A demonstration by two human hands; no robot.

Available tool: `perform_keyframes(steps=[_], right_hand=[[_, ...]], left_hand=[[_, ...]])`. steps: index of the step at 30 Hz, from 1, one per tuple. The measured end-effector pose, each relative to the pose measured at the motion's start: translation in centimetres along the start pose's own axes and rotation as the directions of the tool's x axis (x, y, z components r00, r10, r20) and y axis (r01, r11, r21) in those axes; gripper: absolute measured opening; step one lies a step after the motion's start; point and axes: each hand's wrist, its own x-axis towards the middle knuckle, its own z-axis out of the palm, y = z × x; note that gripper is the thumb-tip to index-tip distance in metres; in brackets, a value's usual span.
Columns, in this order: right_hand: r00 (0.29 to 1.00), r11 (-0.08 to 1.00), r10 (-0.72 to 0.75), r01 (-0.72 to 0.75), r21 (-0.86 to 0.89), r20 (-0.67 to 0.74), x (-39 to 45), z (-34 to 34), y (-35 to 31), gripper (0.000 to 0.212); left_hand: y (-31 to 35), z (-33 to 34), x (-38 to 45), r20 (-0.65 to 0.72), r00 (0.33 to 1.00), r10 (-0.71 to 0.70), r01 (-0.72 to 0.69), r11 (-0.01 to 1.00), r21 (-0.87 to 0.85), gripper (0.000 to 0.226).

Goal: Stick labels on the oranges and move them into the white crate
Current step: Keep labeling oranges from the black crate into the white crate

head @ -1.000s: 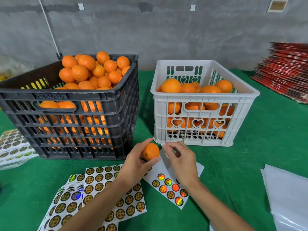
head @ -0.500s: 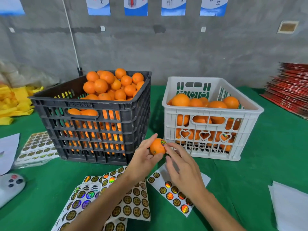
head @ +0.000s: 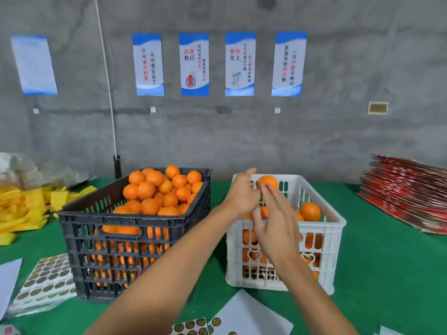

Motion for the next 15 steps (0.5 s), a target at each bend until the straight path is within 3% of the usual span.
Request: perform_keyframes(steps=[4, 7, 10, 12, 15], right_hand=[[0.996, 0.998, -0.058, 0.056, 0.031, 0.070, 0.8, 1.1, -1.5, 0.050], [0.988, 0.988, -0.096, 0.080, 0.130, 0.122, 0.8, 3.4, -3.7, 0.048], [0.980, 0.972, -0.117, 0.080, 0.220, 0.161, 0.4, 6.4, -6.5, 0.045], [0.975, 0.957, -0.131, 0.078, 0.279, 0.177, 0.2, 8.4, -8.1, 0.042], [0.956, 0.935, -0.175, 0.087, 0.343, 0.236, 0.0, 11.1, -9.7, 0.040]], left_hand=[[-2.3, -4.6, 0.1, -0.081, 0.995, 0.061, -0.033, 0.951, 0.307, 0.047], [-4.8, -10.0, -1.1, -0.132, 0.991, -0.002, 0.065, 0.876, 0.478, 0.039], [-7.2, -15.0, -2.4, -0.138, 0.965, -0.223, 0.261, 0.759, 0.597, 0.042], [-8.5, -17.6, -3.1, -0.097, 0.903, -0.419, 0.377, 0.664, 0.646, 0.050], [-9.2, -20.0, -3.0, 0.036, 0.806, -0.591, 0.395, 0.582, 0.711, 0.058]])
